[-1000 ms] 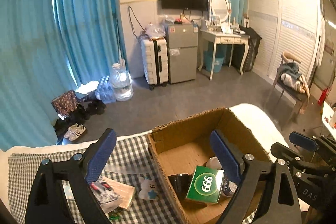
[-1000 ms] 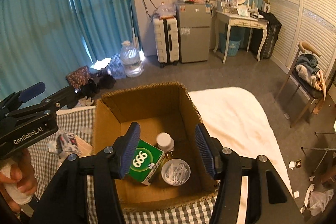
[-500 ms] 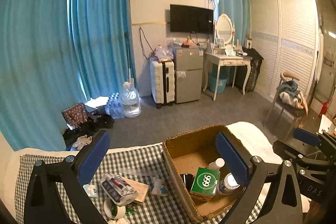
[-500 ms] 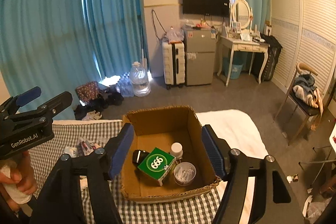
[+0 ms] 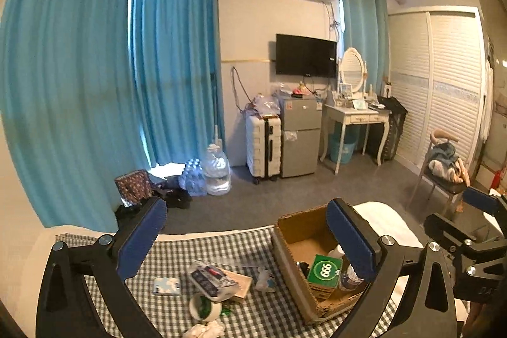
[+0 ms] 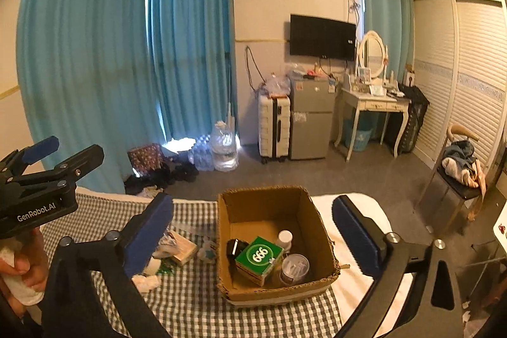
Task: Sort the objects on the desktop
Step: 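Withdraw both tools from the cardboard box back over the bed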
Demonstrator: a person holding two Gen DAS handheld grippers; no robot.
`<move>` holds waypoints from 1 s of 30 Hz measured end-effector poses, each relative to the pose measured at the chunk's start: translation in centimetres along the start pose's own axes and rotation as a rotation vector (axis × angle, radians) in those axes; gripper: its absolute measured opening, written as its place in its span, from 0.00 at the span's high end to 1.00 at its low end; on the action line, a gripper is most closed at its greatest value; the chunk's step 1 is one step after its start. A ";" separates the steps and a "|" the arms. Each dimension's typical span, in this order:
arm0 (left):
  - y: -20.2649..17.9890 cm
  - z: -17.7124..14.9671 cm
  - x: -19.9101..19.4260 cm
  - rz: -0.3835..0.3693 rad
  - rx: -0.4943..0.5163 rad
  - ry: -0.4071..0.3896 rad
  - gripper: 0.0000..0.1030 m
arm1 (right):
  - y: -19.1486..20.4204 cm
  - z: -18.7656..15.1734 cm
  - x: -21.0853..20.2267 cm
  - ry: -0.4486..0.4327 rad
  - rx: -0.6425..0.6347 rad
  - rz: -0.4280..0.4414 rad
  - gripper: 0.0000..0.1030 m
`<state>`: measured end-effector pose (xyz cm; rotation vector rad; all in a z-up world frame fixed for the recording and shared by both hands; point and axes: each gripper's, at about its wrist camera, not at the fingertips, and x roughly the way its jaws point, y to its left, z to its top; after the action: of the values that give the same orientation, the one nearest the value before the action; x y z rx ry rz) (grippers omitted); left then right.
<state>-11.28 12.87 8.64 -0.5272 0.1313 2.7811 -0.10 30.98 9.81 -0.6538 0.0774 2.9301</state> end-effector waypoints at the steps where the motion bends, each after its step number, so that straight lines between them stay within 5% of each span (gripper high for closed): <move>1: 0.4 0.0 -0.4 0.005 -0.003 -0.004 0.00 | 0.3 0.0 -0.4 -0.004 -0.005 0.004 0.00; 15: 6.3 -1.2 -6.9 0.082 -0.031 -0.068 0.00 | 5.8 -0.8 -4.8 -0.059 -0.067 0.096 0.00; 30: 13.2 -5.7 -9.2 0.184 -0.088 -0.027 0.00 | 11.9 -3.7 -4.3 -0.042 -0.086 0.185 0.00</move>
<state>-5.33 -3.03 7.21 -0.5227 0.0537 2.9831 3.55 18.40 8.56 -0.6285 0.0082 3.1386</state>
